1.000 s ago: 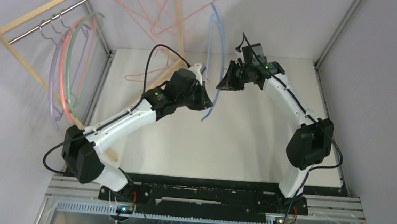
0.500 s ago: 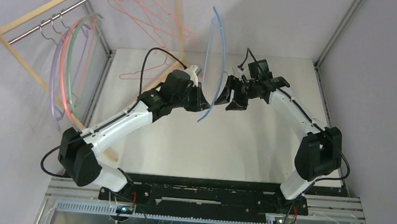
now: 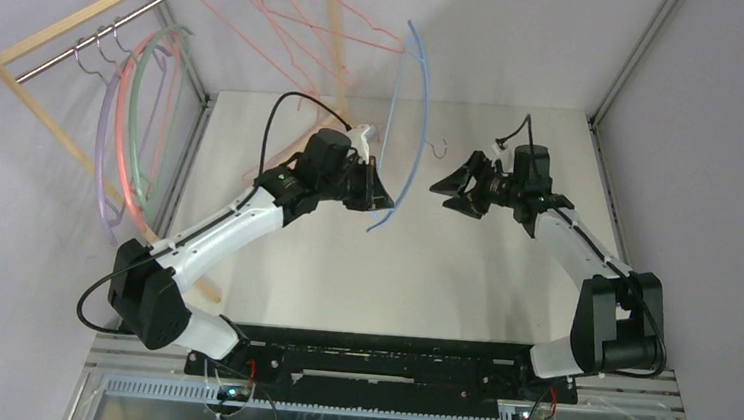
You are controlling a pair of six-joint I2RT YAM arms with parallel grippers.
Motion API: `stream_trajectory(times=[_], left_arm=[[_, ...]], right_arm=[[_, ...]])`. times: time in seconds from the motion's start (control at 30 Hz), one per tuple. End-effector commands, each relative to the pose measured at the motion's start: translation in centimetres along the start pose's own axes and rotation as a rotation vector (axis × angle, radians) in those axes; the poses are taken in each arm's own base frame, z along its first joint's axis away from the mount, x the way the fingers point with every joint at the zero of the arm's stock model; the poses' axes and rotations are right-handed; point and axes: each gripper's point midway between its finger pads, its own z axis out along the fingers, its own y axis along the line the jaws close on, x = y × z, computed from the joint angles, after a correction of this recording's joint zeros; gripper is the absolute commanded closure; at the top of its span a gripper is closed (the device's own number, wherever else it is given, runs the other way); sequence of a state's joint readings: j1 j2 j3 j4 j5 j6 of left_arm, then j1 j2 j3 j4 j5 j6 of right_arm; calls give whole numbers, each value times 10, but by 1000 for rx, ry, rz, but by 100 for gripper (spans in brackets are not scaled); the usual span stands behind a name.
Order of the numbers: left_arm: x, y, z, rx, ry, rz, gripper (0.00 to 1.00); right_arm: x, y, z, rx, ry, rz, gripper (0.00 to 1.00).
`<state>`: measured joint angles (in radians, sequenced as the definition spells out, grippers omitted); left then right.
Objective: Organize the hangers
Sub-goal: Pick up the hanger at the center of the board.
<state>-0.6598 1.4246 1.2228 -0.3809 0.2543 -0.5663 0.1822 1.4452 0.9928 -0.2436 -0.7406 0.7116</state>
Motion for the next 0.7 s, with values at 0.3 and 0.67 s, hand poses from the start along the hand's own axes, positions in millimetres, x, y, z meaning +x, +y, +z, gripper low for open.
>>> stream_trajectory(times=[0.3,0.67], left_arm=[[-42,-97,-45,402,-57,50,100],[-38,-94,-39,403,-45,29,100]], right_arm=[[-88,104,2,-668,-285,46,32],[-83,154,-7,-851,-246,-13,38]])
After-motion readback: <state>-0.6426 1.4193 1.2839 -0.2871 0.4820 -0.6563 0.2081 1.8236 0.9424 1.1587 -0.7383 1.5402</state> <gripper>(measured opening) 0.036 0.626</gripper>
